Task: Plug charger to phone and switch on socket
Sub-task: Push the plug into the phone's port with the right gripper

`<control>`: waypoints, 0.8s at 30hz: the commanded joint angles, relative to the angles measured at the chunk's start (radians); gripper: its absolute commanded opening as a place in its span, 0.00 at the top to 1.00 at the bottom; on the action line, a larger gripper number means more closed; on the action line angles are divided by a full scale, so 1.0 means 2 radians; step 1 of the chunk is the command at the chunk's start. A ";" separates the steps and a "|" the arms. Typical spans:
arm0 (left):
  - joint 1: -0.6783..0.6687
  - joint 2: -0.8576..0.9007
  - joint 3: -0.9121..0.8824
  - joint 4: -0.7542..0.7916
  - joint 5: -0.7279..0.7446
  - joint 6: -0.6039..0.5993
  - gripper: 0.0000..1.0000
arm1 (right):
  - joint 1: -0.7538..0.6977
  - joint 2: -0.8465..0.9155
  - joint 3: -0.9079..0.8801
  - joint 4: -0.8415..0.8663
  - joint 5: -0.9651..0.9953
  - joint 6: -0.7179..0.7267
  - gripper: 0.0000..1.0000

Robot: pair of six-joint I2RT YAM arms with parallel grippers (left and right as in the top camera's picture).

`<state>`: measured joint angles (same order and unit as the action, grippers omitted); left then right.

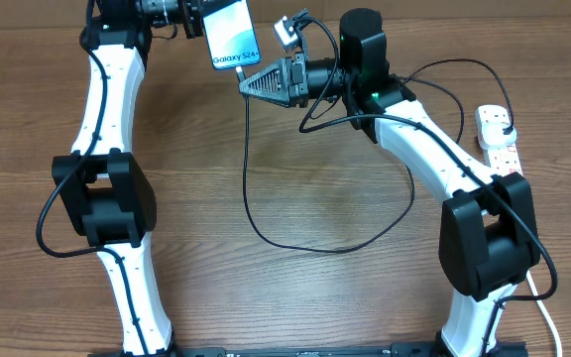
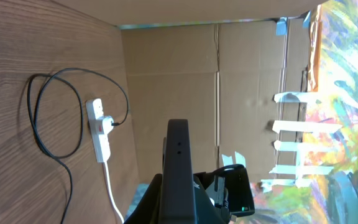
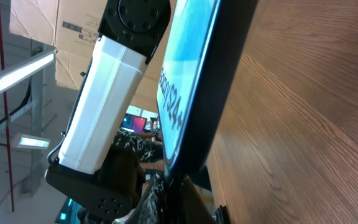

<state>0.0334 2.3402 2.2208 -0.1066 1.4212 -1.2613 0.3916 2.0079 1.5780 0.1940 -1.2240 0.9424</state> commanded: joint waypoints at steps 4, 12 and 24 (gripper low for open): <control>-0.001 -0.003 0.011 0.004 0.023 0.009 0.96 | -0.003 -0.001 0.007 0.004 0.006 -0.002 0.96; -0.002 -0.003 0.011 0.004 0.023 0.014 0.96 | -0.002 -0.001 0.007 0.004 0.020 0.001 0.96; -0.011 -0.003 0.011 0.004 0.021 0.027 0.96 | -0.002 -0.001 0.007 0.022 0.049 0.043 0.96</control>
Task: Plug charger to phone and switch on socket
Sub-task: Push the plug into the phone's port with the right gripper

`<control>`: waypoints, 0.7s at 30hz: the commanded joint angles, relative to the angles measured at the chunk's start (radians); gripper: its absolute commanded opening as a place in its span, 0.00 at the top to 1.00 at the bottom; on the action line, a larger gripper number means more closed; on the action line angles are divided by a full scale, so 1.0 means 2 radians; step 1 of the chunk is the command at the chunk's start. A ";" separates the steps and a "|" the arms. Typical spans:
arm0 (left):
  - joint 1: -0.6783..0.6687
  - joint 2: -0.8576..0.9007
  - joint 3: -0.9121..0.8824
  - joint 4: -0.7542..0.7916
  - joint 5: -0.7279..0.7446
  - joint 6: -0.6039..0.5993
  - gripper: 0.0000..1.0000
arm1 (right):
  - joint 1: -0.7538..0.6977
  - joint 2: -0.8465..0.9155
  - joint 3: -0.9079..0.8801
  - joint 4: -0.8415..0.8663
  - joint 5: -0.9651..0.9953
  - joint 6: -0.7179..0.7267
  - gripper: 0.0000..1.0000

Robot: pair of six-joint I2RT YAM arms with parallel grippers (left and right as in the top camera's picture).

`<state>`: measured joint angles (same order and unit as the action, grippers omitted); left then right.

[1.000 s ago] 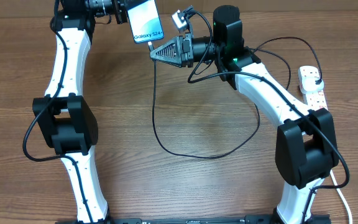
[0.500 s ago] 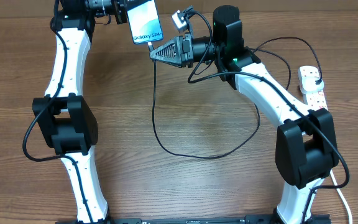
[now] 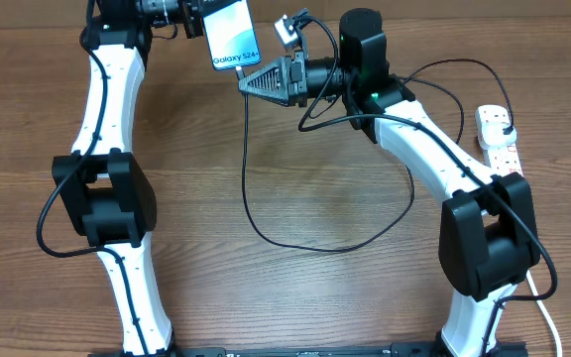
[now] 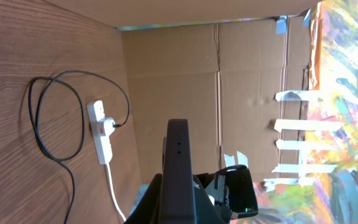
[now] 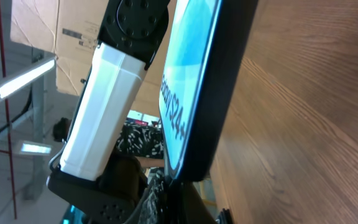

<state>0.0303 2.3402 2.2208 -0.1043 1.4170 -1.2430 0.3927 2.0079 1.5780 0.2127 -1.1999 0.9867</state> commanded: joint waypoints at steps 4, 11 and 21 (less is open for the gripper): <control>-0.010 -0.003 0.011 0.002 0.023 0.018 0.96 | -0.003 -0.001 0.007 0.038 0.045 0.044 0.96; -0.014 -0.003 0.011 0.002 0.024 0.018 0.96 | -0.003 -0.001 0.007 0.058 0.073 0.056 0.96; -0.022 -0.003 0.011 0.002 0.033 0.015 0.96 | -0.004 -0.001 0.007 0.058 0.086 0.054 0.96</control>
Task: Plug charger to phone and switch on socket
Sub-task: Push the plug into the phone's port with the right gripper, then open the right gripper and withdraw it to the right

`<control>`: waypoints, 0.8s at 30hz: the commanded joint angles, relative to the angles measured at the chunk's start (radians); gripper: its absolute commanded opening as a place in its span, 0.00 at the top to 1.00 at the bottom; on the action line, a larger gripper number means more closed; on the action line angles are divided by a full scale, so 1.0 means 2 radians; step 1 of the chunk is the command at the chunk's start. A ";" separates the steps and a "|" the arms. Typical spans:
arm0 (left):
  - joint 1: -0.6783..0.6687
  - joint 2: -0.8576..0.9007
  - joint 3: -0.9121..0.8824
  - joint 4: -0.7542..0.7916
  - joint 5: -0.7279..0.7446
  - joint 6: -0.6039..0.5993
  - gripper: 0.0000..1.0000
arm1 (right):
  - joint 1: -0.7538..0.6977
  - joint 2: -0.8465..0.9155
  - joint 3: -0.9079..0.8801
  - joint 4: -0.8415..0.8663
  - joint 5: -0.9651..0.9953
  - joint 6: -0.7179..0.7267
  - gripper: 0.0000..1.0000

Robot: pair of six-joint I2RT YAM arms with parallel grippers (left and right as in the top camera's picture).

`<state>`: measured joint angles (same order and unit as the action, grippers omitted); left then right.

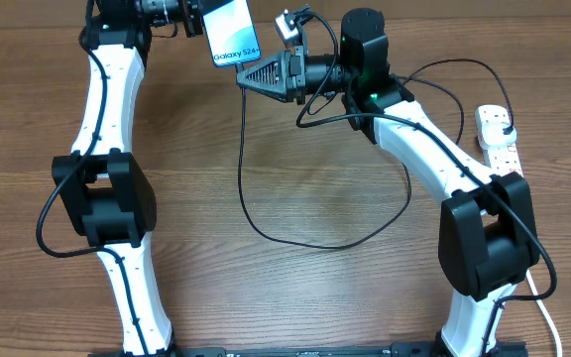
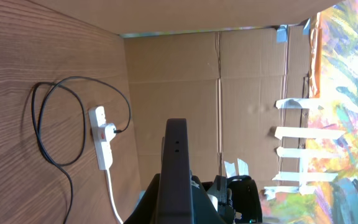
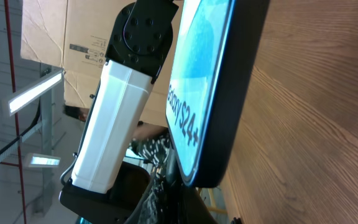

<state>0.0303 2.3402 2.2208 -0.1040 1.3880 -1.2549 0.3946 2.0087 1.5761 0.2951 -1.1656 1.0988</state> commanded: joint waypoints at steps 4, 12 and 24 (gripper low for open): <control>-0.023 -0.003 0.011 0.002 0.054 0.022 0.96 | -0.005 -0.002 0.008 0.016 0.069 -0.002 0.96; -0.023 -0.003 0.011 0.002 0.059 0.022 0.96 | -0.005 -0.002 0.008 0.016 0.068 -0.002 0.92; -0.008 -0.003 0.011 0.002 0.049 0.022 0.96 | -0.005 -0.002 0.008 -0.005 0.024 -0.030 0.00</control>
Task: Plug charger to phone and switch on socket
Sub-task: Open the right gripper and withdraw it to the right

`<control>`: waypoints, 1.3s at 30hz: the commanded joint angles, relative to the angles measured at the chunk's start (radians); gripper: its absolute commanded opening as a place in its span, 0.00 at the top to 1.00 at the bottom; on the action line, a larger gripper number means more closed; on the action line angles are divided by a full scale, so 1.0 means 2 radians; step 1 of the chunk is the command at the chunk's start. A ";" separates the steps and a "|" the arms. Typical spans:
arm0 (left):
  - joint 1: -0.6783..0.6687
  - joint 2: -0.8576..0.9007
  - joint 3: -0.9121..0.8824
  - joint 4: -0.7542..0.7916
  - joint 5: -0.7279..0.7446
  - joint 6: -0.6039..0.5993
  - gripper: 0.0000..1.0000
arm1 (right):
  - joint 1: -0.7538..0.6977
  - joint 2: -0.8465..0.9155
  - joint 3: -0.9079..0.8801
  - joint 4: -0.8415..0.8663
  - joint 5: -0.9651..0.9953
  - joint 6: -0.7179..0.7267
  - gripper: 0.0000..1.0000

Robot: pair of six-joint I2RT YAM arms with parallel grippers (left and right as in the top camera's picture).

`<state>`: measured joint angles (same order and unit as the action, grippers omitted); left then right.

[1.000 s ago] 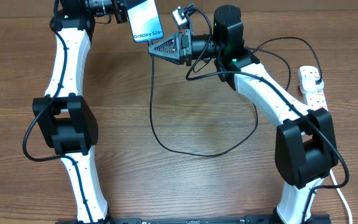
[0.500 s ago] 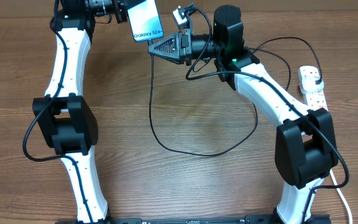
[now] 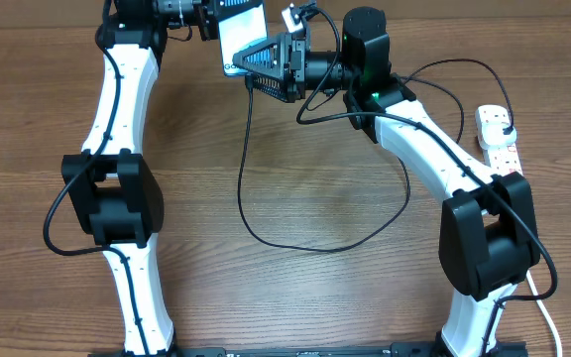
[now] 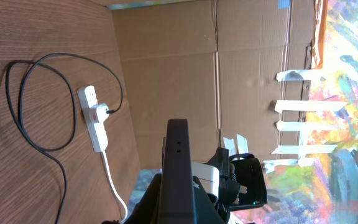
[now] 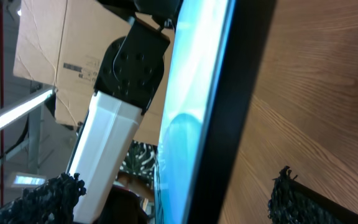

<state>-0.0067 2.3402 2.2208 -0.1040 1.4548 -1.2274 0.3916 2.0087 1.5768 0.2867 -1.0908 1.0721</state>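
The phone [image 3: 242, 30], screen lit, is held up at the back of the table, with my left gripper [image 3: 209, 20] shut on it. In the left wrist view the phone [image 4: 178, 155] shows edge-on between the fingers. My right gripper [image 3: 263, 65] is open at the phone's lower end. In the right wrist view its black fingers [image 5: 294, 196] stand wide on either side of the phone [image 5: 229, 106]. The black charger cable [image 3: 245, 169] comes up under the right gripper, and its plug end is hidden. The white power strip [image 3: 497, 134] lies at the right edge.
The cable loops across the middle of the wooden table [image 3: 315, 297] and back to the power strip [image 4: 94, 121]. A white lead [image 3: 546, 317] runs from the strip toward the front right. A cardboard wall [image 4: 179, 62] stands behind the table.
My right gripper, shut at the phone's lower edge before, now stands open with its fingers either side of the phone. The left arm and phone sit slightly further right.
My left gripper held the phone up at the back of the table throughout. My right gripper stayed shut with the cable's end at the phone's bottom edge, shifting slightly toward it. Now the right gripper is open around the phone's lower end.
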 commanded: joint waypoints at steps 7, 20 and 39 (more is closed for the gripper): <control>0.023 -0.003 0.011 0.002 0.016 0.022 0.96 | -0.011 -0.002 0.007 -0.003 -0.020 -0.039 0.00; 0.035 -0.003 0.011 0.002 0.016 0.021 0.96 | -0.080 -0.002 0.007 -0.168 -0.026 -0.176 0.00; -0.005 -0.003 0.010 -0.033 0.011 0.109 0.96 | -0.089 -0.002 0.006 -0.626 0.458 -0.331 0.00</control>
<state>0.0086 2.3402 2.2208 -0.1345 1.4631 -1.0985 0.2104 2.0087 1.5818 -0.9329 -0.4015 0.4370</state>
